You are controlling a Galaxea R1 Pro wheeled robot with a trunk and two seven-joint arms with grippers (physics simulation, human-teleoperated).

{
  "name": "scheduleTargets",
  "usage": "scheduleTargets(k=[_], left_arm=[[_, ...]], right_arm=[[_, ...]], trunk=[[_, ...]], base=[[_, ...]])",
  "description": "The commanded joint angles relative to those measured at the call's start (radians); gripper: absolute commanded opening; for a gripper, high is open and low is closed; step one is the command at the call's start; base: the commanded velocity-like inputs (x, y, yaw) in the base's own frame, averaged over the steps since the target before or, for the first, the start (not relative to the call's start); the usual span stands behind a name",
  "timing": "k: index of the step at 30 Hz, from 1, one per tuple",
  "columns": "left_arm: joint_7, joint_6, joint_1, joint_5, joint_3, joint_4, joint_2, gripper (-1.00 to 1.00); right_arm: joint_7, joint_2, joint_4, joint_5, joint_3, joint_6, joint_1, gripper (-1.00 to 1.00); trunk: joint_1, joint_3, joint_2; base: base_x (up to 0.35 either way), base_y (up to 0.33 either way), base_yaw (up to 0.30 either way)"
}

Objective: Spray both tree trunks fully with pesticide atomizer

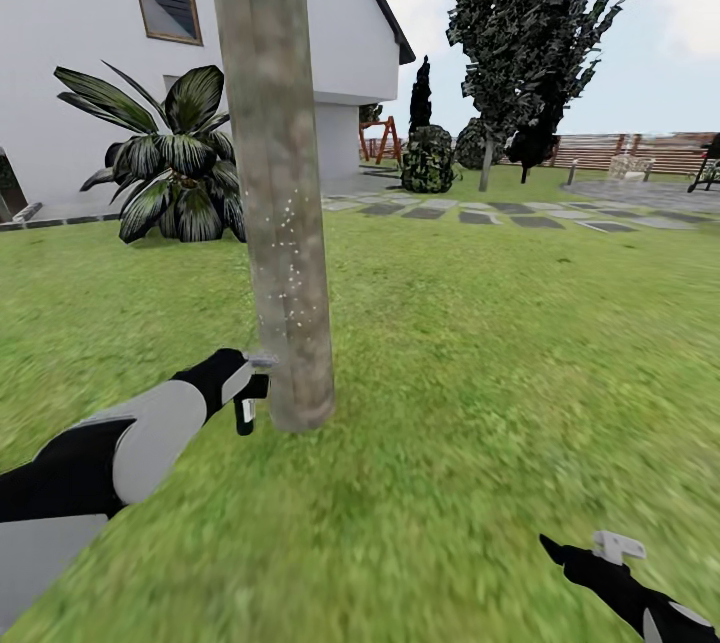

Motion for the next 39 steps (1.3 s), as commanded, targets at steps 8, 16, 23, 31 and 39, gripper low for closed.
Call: scheduleTargets(k=[8, 16, 23, 31, 39], left_arm=[[0.003, -0.047, 0.023, 0.003, 0.003, -0.005, 0.033, -1.0], [0.002, -0.05, 0.024, 0.009, 0.007, -0.007, 0.027, -1.0], [0.0, -0.074, 0.053, 0.021, 0.009, -0.003, 0.026, -1.0], [-0.001, -0.076, 0.054, 0.035, 0.008, -0.003, 0.015, -1.0], [-0.001, -0.076, 0.054, 0.035, 0.008, -0.002, -0.006, -1.0]], right_arm=[[0.0, -0.004, -0.001, 0.0, 0.0, 0.0, 0.0, 1.0], [0.004, -0.005, -0.003, 0.0, 0.0, 0.0, 0.0, 1.0], [0.005, 0.001, -0.003, 0.0, 0.0, 0.0, 0.0, 1.0], [0.0, -0.001, -0.003, 0.001, 0.002, 0.0, 0.0, 1.0], [0.003, 0.0, -0.002, -0.001, 0.0, 0.0, 0.0, 1.0]], trunk=[[0.0, 0.0, 0.0], [0.0, 0.0, 0.0], [0.0, 0.0, 0.0], [0.0, 0.0, 0.0], [0.0, 0.0, 0.0]], base=[[0.0, 0.0, 0.0], [0.0, 0.0, 0.0], [0.0, 0.0, 0.153], [0.0, -0.231, 0.119], [0.0, -0.321, 0.001]])
